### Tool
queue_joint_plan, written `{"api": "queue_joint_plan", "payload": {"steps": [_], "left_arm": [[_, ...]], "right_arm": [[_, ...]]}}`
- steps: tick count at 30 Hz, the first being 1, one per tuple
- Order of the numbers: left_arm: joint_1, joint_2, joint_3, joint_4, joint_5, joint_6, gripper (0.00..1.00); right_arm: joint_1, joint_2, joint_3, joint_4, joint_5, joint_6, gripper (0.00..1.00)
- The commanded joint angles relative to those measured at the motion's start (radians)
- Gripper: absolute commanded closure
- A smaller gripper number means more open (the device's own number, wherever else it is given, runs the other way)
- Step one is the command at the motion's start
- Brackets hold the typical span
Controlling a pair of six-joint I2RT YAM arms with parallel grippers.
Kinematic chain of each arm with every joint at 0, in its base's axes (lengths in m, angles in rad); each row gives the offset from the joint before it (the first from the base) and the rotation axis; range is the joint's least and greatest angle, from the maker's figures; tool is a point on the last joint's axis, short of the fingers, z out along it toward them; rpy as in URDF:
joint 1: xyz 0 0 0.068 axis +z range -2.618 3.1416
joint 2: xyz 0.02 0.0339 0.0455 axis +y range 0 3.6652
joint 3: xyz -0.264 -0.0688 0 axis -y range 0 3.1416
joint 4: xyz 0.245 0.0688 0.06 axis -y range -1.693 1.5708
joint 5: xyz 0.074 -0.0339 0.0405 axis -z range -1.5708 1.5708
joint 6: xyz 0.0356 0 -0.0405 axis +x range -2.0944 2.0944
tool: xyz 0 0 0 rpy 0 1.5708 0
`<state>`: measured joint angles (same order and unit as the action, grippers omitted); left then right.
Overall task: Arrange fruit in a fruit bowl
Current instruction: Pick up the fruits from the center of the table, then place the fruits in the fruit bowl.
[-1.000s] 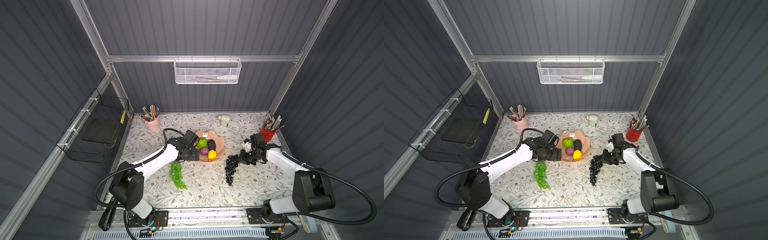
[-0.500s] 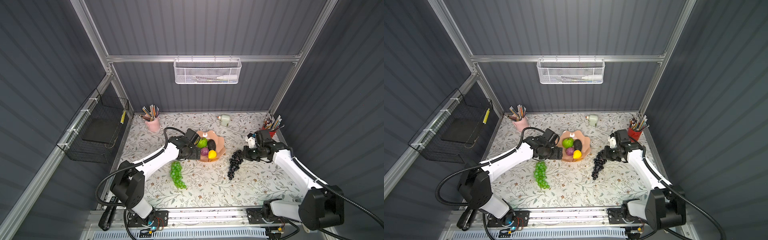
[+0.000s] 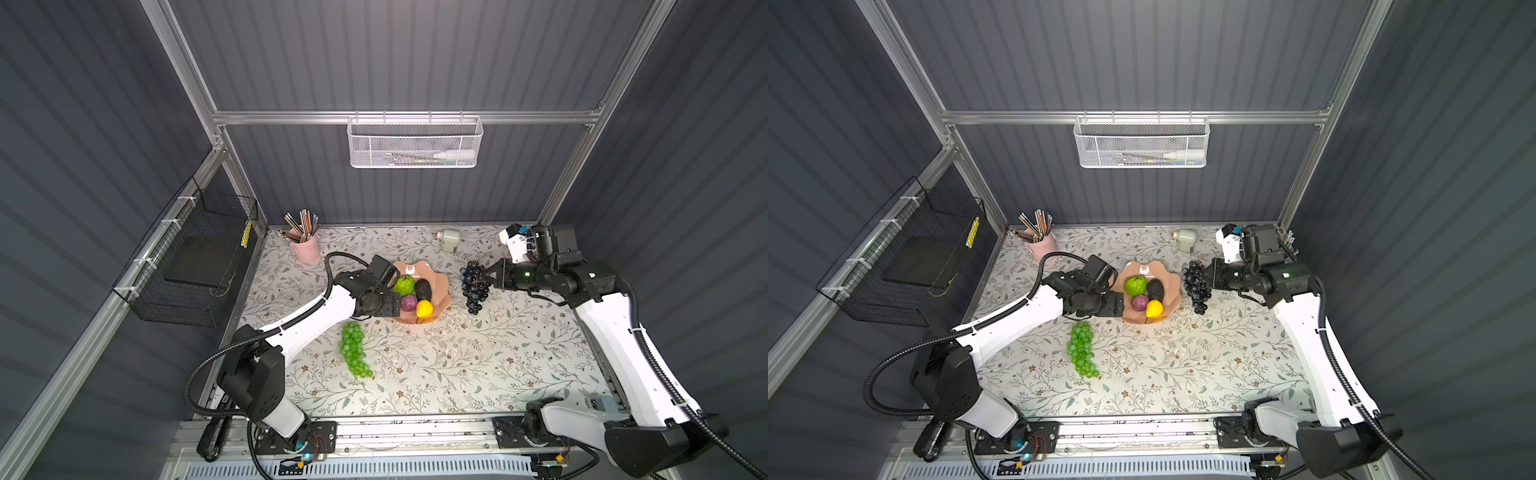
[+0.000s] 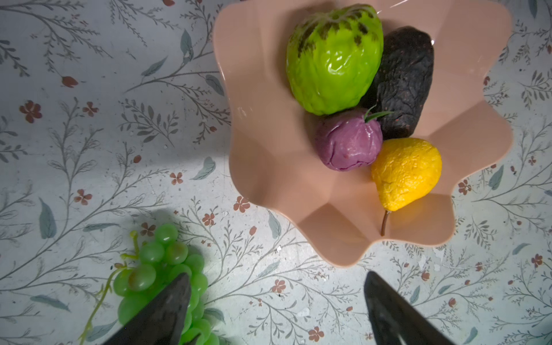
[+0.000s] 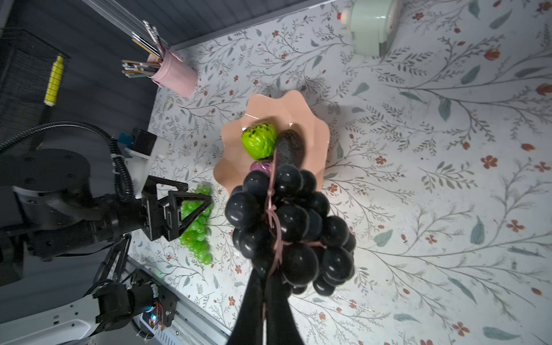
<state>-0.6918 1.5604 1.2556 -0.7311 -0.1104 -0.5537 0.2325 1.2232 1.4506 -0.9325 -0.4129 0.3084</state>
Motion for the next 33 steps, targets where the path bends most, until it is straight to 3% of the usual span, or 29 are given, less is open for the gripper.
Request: {"api": "queue_joint_plan", "payload": {"steps": [1,9,18,24,33], "left_arm": [[0.006,-0.060,0.001,-0.027,-0.029,-0.012,0.09],[0.006,-0.128,-0.059,-0.018,-0.065,-0.032,0.09],[0.006,-0.175,-0.108,-0.010,-0.086,-0.044,0.09],[0.006,-0.182,-0.114,-0.014,-0.098,-0.045,0.09],[0.006,-0.187,-0.114,-0.026,-0.116,-0.045,0.09]], "right_arm": [[0.040,0.054,0.094,-0.073,-0.047,-0.038,1.00],[0.128,0.147,0.171,-0.025,-0.053,-0.014,1.00],[0.131,0.206,0.067,0.130,-0.001,0.014,1.00],[0.120,0.268,0.003,0.231,-0.032,0.039,1.00],[0.120,0.297,0.059,0.230,-0.057,0.056,1.00]]}}
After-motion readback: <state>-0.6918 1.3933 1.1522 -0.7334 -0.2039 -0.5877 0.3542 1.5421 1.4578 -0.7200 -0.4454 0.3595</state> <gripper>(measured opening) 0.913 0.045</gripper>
